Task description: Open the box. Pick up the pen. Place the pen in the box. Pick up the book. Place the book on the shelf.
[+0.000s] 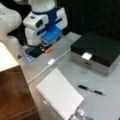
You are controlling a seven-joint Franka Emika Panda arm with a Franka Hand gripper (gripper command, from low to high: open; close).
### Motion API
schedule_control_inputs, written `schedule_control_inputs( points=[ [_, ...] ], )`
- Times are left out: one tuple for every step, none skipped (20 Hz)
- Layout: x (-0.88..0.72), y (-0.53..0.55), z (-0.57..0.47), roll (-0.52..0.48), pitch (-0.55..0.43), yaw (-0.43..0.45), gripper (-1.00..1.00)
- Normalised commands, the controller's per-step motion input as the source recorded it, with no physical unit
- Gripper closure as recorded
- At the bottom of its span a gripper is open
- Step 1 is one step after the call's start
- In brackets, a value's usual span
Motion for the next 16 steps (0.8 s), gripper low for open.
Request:
schedule_control_inputs(
  points=[
    [0.01,0.03,-0.02,0.103,0.057,0.165,-1.00],
    [0.02,0.09,-0.06,0.129,0.030,0.134,-1.00],
    [0.04,0.12,-0.08,0.136,0.023,0.124,-1.00],
    [0.06,0.17,-0.12,0.132,0.002,0.106,-1.00],
    [0.07,0.19,-0.14,0.131,-0.002,0.085,-1.00],
    [0.08,0.21,-0.15,0.130,-0.005,0.070,-1.00],
    [0.08,0.21,-0.15,0.128,-0.007,0.056,-1.00],
    [0.10,0.22,-0.17,0.040,-0.055,0.062,-1.00],
    [0.13,0.25,-0.22,0.011,-0.083,0.052,-1.00],
    [0.16,0.28,-0.27,0.019,-0.101,0.061,-1.00],
    [0.19,0.30,-0.31,0.037,-0.091,0.074,-1.00],
    [0.19,0.30,-0.32,0.046,-0.086,0.070,-1.00],
    [0.20,0.31,-0.33,0.082,-0.064,0.064,-1.00],
    [0.20,0.32,-0.33,0.119,-0.046,0.053,-1.00],
    [0.20,0.35,-0.31,0.152,-0.030,0.031,-1.00],
    [0.20,0.37,-0.28,0.191,-0.011,0.004,-1.00]
  ],
)
